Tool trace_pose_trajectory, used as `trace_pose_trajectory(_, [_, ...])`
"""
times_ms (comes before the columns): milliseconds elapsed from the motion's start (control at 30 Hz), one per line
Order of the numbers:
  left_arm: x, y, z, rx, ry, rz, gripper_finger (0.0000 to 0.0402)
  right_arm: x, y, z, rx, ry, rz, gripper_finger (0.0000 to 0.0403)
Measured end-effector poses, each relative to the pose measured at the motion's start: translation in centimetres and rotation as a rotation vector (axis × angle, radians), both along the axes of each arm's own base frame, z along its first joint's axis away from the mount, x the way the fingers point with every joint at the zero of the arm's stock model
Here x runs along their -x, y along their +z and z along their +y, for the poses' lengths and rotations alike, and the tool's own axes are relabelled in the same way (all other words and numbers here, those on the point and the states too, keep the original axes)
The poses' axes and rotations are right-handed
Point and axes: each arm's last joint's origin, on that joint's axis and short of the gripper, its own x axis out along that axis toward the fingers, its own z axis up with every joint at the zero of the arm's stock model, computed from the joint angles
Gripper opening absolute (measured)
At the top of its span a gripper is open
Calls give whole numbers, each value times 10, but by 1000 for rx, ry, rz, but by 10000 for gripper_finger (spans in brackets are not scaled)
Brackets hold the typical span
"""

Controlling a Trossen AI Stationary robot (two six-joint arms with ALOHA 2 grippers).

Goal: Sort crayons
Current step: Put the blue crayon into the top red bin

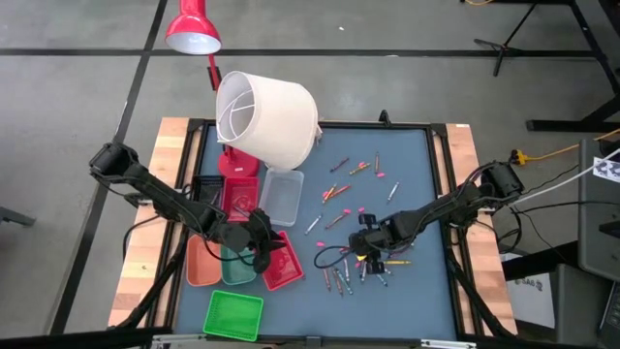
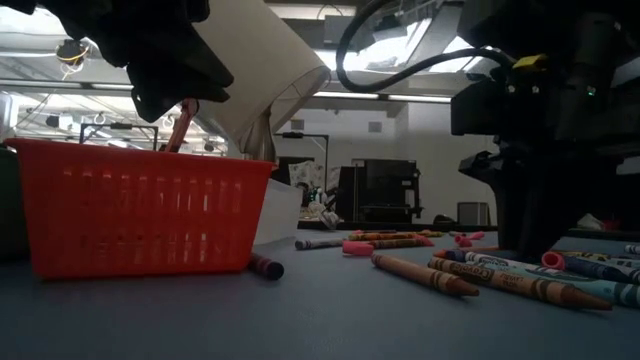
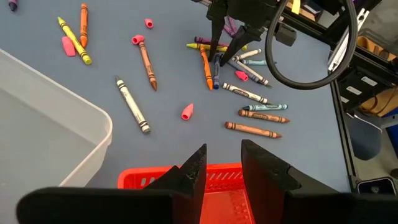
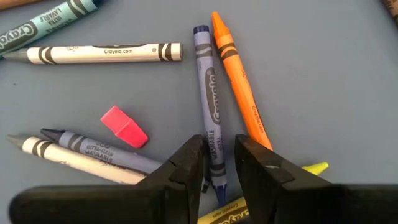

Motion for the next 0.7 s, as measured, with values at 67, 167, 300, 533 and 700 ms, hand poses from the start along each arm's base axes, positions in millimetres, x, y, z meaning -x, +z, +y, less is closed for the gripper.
trace_pose_trajectory(67, [0, 0, 0, 0, 0, 0, 86, 0, 0, 0, 5, -2, -2, 96])
trace_pose_trajectory(167, [0, 0, 0, -1, 2, 0, 86, 0, 0, 0, 9, -3, -5, 96])
trace_pose_trajectory(300, [0, 0, 0, -4, 7, -2, 86, -1, 0, 0, 12, -5, -8, 87])
trace_pose_trajectory(533, [0, 0, 0, -4, 7, -2, 86, -1, 0, 0, 11, -6, -18, 37])
trace_pose_trajectory(700, [0, 0, 0, -4, 7, -2, 86, -2, 0, 0, 15, -7, -19, 18])
